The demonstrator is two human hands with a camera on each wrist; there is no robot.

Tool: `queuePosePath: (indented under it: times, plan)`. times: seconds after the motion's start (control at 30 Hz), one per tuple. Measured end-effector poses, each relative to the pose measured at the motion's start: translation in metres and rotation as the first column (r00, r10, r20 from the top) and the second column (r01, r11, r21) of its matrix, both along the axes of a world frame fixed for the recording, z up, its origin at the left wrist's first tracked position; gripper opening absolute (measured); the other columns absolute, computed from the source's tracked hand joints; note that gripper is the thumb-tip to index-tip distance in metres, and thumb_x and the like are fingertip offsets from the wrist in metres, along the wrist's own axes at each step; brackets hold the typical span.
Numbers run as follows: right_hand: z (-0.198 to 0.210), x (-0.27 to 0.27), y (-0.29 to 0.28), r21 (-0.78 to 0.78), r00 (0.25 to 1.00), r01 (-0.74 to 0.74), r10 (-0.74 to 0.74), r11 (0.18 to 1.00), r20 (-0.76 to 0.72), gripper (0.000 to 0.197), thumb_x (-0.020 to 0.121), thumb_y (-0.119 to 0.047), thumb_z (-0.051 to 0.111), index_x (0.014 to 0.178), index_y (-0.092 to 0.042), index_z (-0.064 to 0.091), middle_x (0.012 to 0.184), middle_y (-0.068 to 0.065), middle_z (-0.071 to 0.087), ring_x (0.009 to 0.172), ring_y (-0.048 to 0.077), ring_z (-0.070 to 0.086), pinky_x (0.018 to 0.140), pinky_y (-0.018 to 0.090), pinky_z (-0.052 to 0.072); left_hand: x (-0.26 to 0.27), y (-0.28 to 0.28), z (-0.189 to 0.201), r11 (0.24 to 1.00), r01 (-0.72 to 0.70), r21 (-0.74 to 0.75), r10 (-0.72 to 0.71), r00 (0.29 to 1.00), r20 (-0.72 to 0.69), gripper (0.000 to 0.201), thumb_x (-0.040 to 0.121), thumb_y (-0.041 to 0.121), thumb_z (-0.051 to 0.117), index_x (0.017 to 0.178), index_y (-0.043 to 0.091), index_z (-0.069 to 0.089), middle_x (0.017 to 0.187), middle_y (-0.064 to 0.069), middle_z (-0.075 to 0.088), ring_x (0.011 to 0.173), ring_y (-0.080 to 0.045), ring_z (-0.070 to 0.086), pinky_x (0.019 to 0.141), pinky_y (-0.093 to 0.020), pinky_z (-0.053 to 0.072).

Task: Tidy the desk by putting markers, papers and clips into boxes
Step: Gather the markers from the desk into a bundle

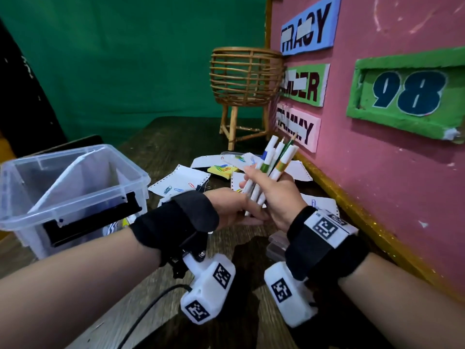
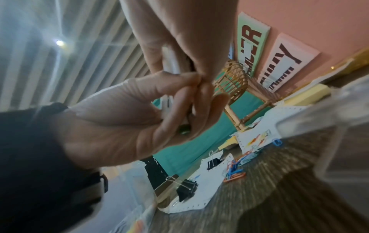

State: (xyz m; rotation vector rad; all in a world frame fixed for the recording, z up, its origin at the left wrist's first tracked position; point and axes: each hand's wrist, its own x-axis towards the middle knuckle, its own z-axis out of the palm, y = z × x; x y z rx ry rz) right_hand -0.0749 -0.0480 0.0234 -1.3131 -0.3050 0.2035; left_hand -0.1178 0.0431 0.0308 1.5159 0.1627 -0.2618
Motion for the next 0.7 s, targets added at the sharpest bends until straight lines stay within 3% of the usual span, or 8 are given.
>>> queuePosePath:
  times: [0.1,0.2,0.33,0.43,0.53,0.6,0.7]
  plan:
    - [0.0,0.002,0.004,0.072,0.998,0.061,-0.059,0.996,-0.02,0.011,0.084,-0.015,0.063,0.077,-0.011,0.056,0.044,-0.007,0.057,0.047,0.01,0.055,0.054,0.025,0.047,0.001,0.0,0.0,0.996,0.031,0.079,-0.027,0.998,-0.053,0.024,0.081,-0.016,0.053,0.069,0.004,0.06,0.064,-0.006,0.064,0.059,-0.012,0.063,0.054,-0.017,0.055]
    - [-0.001,0.0,0.007,0.02,0.997,0.07,-0.07,0.997,0.035,0.01,0.082,-0.018,0.067,0.075,-0.019,0.059,0.045,-0.008,0.058,0.051,0.007,0.057,0.061,0.027,0.048,0.001,-0.001,0.003,0.994,0.076,0.079,-0.068,0.993,-0.093,0.028,0.082,-0.018,0.049,0.065,-0.001,0.062,0.059,-0.01,0.067,0.053,-0.016,0.067,0.052,-0.021,0.057]
    - [-0.003,-0.004,0.007,0.046,1.0,-0.002,0.001,0.999,0.028,0.01,0.084,-0.016,0.065,0.076,-0.02,0.06,0.062,-0.001,0.06,0.058,0.01,0.058,0.061,0.025,0.05,0.008,0.004,0.007,0.998,0.034,0.044,-0.029,0.995,-0.097,0.034,0.081,-0.021,0.043,0.103,0.001,0.057,0.089,-0.014,0.064,0.082,-0.026,0.065,0.064,-0.027,0.059]
    - [-0.001,-0.002,0.007,0.053,0.999,0.005,-0.007,0.999,0.04,0.012,0.086,-0.013,0.063,0.076,-0.018,0.057,0.067,0.003,0.058,0.059,0.011,0.057,0.058,0.022,0.049,0.01,0.008,0.007,0.993,0.003,0.117,0.011,0.993,-0.117,0.026,0.082,-0.016,0.047,0.096,0.002,0.059,0.087,-0.011,0.061,0.079,-0.019,0.06,0.066,-0.027,0.057]
    - [0.003,0.0,0.007,0.051,0.997,0.011,-0.015,0.999,0.08,0.014,0.086,-0.012,0.062,0.075,-0.02,0.057,0.067,0.003,0.058,0.063,0.013,0.057,0.07,0.029,0.051,0.007,0.009,0.004,0.976,0.071,0.205,-0.021,0.972,-0.236,0.014,0.087,-0.003,0.051,0.097,-0.002,0.062,0.108,-0.022,0.062,0.091,-0.023,0.065,0.08,-0.033,0.052]
    - [0.007,0.001,0.006,0.054,0.995,-0.015,0.01,0.998,0.102,0.016,0.086,-0.01,0.062,0.075,-0.02,0.058,0.066,0.002,0.059,0.068,0.014,0.058,0.08,0.036,0.05,0.005,0.01,0.004,0.99,0.102,0.099,-0.073,0.961,-0.266,0.011,0.089,-0.003,0.049,0.094,-0.002,0.058,0.096,-0.02,0.062,0.075,-0.02,0.07,0.07,-0.027,0.058]
    - [0.009,0.001,0.003,0.043,0.991,-0.082,0.077,0.996,0.112,0.014,0.085,-0.006,0.061,0.078,-0.017,0.059,0.071,0.005,0.062,0.069,0.013,0.062,0.072,0.028,0.053,0.007,0.011,0.007,0.999,0.054,0.007,-0.053,0.989,-0.141,0.018,0.083,-0.016,0.048,0.091,-0.004,0.059,0.084,-0.015,0.066,0.072,-0.018,0.069,0.063,-0.018,0.058]
